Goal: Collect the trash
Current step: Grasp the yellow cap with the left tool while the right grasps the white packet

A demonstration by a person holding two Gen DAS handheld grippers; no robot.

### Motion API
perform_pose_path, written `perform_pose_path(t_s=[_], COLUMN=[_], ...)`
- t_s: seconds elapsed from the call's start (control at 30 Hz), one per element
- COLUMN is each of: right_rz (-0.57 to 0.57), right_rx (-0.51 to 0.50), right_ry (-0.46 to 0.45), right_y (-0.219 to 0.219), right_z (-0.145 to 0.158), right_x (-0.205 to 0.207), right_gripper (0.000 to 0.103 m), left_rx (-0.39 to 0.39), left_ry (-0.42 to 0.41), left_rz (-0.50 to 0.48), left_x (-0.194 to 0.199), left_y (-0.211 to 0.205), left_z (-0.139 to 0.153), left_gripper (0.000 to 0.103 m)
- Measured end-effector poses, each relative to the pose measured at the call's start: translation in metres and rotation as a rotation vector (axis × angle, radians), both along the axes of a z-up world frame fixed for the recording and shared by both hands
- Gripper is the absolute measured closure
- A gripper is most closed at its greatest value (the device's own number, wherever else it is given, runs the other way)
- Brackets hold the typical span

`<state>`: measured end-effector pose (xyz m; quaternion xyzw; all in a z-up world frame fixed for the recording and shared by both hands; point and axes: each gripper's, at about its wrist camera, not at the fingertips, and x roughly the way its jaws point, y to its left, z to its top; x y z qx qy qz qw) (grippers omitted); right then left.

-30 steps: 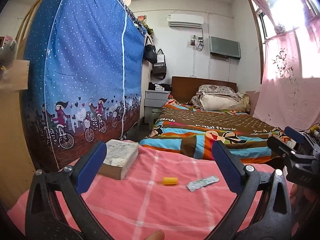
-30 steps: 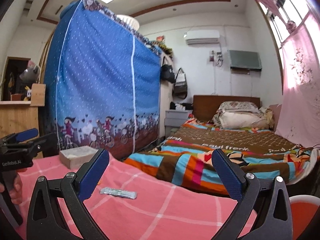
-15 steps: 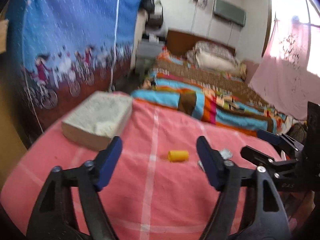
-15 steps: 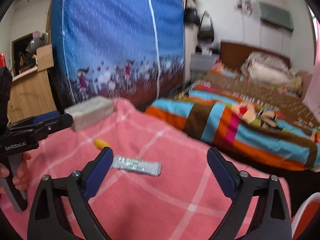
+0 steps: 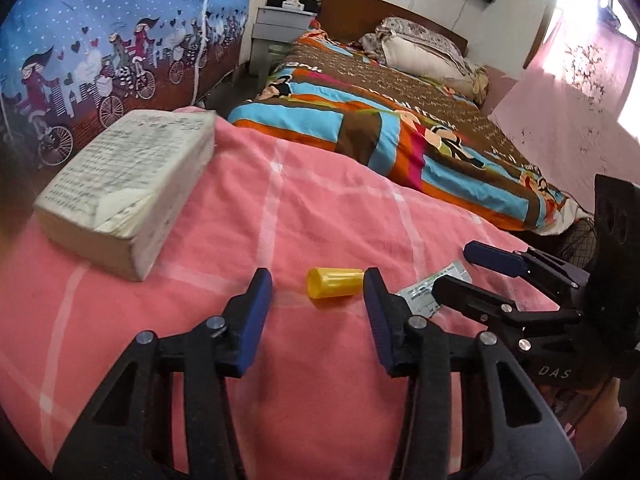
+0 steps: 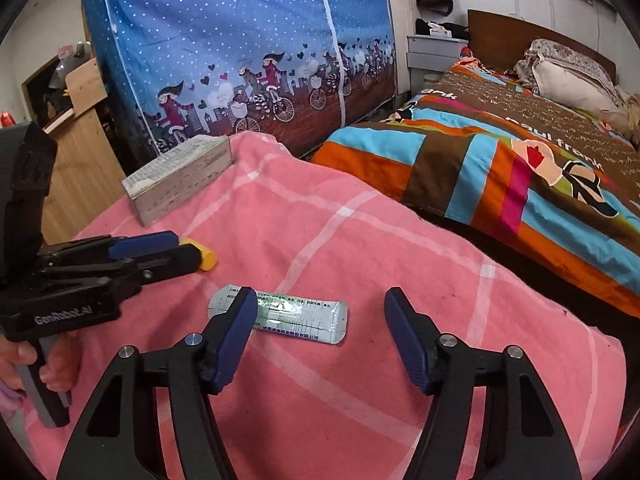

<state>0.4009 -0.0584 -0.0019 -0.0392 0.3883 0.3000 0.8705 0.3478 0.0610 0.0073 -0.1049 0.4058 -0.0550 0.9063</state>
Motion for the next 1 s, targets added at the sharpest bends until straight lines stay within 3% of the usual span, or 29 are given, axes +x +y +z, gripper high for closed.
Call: perform_pose_path(t_s=[0.13, 0.27, 0.6, 0.73, 0.87, 1.0], right_rz=[0.001, 0.003, 0.031, 0.120, 0.235, 0.289], right_rx=[0.011, 0.014, 0.084, 0.094, 0.062, -0.028], right_ry=[0.012, 0.018, 0.023, 0.058, 0.079, 0.033], right_y=[0.000, 0.000, -0.003, 0.007, 0.017, 0.024], right_z=[0.000, 0.000, 0.007, 0.002, -0.001, 0.000], right_x=[0.003, 0.004, 0.011, 0.013, 0.004, -0.019], right_gripper=[0.038, 0.038, 0.038, 0.038, 0.046, 0.062], left_rx=[0.069, 0.077, 0.010, 0.011, 0.010, -0.001], left_ry=[0.026, 0.035, 0.013, 0.011, 0.008, 0.005], left_rz=[-0.011, -0.016, 0.003, 0.013, 0.021, 0.025], left_x=[0.008, 0.011, -0.006, -0.020, -0.031, -0.041], left_y=[-0.011, -0.010, 0.007, 0.012, 0.014, 0.015], left_z=[-0.001, -0.002, 0.000, 0.001, 0.002, 0.002], left_gripper=[0.059, 0.085, 0.085, 0.085, 0.085, 0.085])
